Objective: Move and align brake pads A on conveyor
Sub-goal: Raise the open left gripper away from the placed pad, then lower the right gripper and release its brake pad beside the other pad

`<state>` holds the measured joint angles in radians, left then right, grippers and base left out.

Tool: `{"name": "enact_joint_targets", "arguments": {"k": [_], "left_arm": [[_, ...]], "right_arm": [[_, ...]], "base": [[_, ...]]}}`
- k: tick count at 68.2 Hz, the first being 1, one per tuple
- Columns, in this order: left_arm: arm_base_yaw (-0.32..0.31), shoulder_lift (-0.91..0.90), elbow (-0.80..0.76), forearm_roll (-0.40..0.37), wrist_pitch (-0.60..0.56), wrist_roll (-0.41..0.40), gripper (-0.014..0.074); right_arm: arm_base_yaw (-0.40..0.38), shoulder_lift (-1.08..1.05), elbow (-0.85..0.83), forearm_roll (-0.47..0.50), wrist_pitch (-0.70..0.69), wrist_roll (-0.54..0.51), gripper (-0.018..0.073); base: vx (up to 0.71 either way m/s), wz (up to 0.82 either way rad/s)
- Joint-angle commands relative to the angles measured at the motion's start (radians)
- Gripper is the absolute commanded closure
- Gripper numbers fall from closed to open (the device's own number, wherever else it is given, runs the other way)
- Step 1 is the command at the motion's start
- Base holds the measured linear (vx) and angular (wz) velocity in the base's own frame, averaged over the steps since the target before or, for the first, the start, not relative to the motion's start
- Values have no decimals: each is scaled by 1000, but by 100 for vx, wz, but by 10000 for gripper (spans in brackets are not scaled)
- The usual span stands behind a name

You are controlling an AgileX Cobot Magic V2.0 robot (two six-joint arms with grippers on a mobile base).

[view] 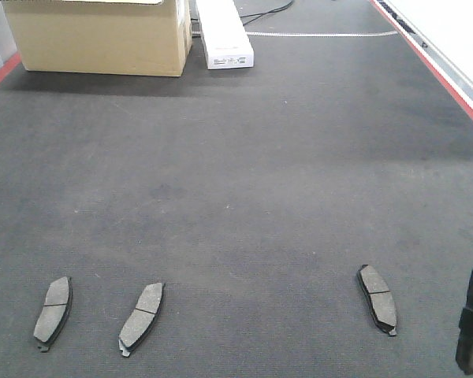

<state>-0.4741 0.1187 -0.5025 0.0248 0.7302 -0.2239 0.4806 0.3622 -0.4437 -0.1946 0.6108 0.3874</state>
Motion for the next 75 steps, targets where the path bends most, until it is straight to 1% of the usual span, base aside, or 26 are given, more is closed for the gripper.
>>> {"name": "enact_joint_targets", "arguments": {"k": [1,9,14,24,33,43,51,66,75], "left_arm": [[-5,16,-20,-1,-83,-1,220],[-5,16,-20,-1,-83,-1,220],[-5,16,-20,-1,-83,-1,220],[-5,16,-20,-1,-83,-1,220],[-5,16,-20,-1,-83,-1,220],[-5,16,-20,-1,-83,-1,220],[-5,16,-20,-1,-83,-1,220],[-5,16,-20,-1,-83,-1,220],[-5,16,-20,-1,-83,-1,220]], "right_arm": [[-1,17,-34,32,-58,9,564],[-1,55,-34,36,-69,7,561],[-1,112,-59,60,-67,5,552],[-1,326,-179,101,-17,-60,512],[-1,580,-293,167,-5,-63,476],[-1,845,-414,169,14,-73,462],[-1,1019,-488,172,21,-71,460],[-1,1250,-586,218,47,-61,452],[-1,1335,-624,233,49,-61,404]], "base": [[0,0],[0,0],[0,0],[0,0],[0,0],[0,0],[0,0],[0,0],[0,0]]}}
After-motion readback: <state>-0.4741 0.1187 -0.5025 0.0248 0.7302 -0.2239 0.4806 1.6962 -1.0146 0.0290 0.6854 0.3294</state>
